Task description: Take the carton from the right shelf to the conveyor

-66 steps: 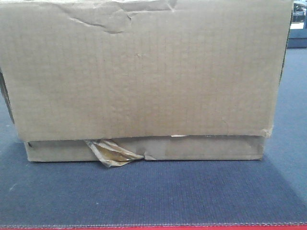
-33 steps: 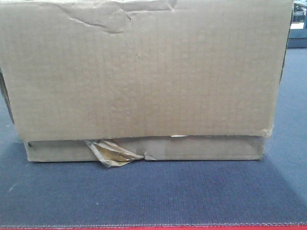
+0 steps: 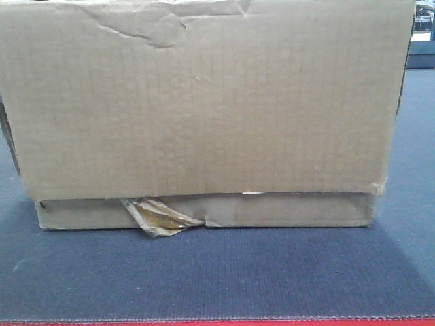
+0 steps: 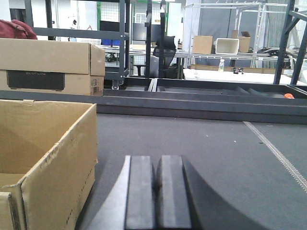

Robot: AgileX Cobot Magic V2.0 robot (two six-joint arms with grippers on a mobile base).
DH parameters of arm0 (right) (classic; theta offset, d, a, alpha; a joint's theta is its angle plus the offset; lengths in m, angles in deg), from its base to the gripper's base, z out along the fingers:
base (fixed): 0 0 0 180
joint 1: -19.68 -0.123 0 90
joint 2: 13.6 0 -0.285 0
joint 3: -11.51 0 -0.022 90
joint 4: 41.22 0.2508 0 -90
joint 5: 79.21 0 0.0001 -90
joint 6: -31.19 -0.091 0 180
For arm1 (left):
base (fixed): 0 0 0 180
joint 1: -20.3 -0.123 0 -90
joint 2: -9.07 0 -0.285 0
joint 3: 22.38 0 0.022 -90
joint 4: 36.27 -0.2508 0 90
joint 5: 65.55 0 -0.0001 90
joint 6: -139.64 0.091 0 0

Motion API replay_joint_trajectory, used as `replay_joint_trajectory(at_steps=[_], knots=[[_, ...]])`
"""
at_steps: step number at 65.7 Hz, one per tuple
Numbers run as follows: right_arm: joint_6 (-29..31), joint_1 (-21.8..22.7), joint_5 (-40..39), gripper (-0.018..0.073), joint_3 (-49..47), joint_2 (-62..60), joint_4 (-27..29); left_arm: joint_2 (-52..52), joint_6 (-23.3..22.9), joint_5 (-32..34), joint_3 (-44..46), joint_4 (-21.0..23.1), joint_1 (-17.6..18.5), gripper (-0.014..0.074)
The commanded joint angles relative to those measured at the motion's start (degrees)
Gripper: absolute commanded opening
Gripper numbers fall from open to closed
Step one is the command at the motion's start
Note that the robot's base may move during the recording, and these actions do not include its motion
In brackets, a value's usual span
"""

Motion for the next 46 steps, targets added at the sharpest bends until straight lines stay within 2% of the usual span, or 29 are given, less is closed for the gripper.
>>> replay_joint_trajectory(at_steps=[1,8,21,25,27,46], knots=[[0.4,0.2,-1.47,-0.007,0.09,-0.28,-0.44,2.54,4.02,1.17,-3.08,5.59,-2.35,0.0015],[0.4,0.2,-1.47,-0.007,0.09,-0.28,-0.44,6.63,4.25,6.08,-10.02,5.91,-4.93,0.0015],[0.4,0.2,-1.46,-0.007,0.09,-0.53,-0.44,8.62,4.25,14.51,-20.8,5.48,-4.81,0.0015],[0.4,0.2,-1.46,-0.007,0.09,-0.53,-0.44,8.62,4.25,18.05,-21.48,5.48,-4.81,0.0015],[0.4,0.2,-1.46,-0.007,0.09,-0.53,-0.44,8.62,4.25,16.51,-21.48,5.48,-4.81,0.0015],[0.4,0.2,-1.46,-0.007,0.09,-0.53,-0.44,8.62,4.25,17.2,-21.48,5.48,-4.81,0.0015]])
